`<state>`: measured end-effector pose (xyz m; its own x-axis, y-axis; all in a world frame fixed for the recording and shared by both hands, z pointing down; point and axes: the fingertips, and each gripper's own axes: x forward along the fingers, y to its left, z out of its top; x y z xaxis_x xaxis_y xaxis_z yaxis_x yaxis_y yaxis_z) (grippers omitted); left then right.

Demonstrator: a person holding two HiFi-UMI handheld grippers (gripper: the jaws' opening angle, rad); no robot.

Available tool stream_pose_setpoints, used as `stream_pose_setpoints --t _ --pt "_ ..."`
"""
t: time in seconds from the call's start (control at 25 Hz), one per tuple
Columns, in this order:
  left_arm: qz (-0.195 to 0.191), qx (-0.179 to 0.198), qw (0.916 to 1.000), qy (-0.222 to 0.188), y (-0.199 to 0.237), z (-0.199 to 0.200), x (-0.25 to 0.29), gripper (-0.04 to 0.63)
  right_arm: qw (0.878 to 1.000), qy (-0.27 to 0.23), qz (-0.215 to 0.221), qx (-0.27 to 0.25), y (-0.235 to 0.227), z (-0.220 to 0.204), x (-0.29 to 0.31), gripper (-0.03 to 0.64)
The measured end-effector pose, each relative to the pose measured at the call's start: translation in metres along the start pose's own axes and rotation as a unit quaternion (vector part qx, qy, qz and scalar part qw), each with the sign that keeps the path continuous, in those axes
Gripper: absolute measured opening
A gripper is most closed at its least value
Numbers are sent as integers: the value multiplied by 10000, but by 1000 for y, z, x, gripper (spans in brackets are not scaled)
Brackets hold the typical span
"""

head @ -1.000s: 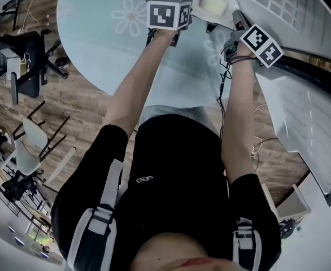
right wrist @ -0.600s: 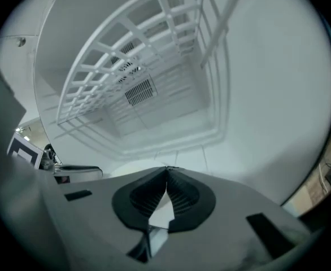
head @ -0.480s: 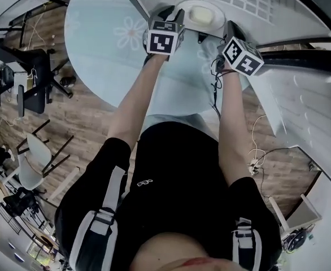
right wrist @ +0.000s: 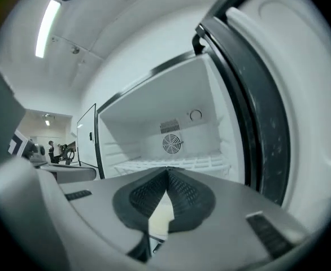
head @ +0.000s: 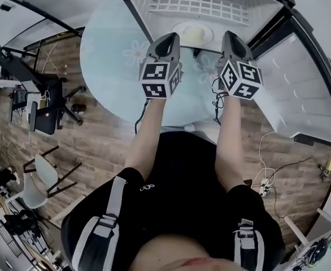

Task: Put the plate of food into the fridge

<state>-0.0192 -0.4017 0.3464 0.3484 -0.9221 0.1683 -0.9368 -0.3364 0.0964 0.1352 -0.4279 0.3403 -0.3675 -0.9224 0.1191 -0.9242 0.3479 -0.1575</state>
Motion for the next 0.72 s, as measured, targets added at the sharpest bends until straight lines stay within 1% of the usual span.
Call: stream_pose_setpoints --t 0.08,0.16,0.28,0.4,0.48,0.6,0.72 --pt "-150 122 9997 -166 -17 12 -15 5 9995 -181 155 -196 9 18 -15 5" --pt "-277 190 9988 -352 -31 24 -27 3 9976 -411 426 -369 24 35 -30 3" --pt "-352 325 9968 -643 -48 40 -44 3 9924 -672 804 -650 47 51 -51 3" --pt "-446 277 9945 -902 -60 46 -58 3 9897 -578 1058 -777 61 49 -62 2" --pt "-452 251 9941 -958 -61 46 -63 3 9884 -409 1206 -829 69 40 -63 2" --pt "-347 293 9946 -934 -56 43 -64 3 9891 -297 1186 -818 71 30 -62 2" --pt "-257 306 9951 -907 -53 41 -67 3 9891 -327 1162 -843 71 30 -66 2"
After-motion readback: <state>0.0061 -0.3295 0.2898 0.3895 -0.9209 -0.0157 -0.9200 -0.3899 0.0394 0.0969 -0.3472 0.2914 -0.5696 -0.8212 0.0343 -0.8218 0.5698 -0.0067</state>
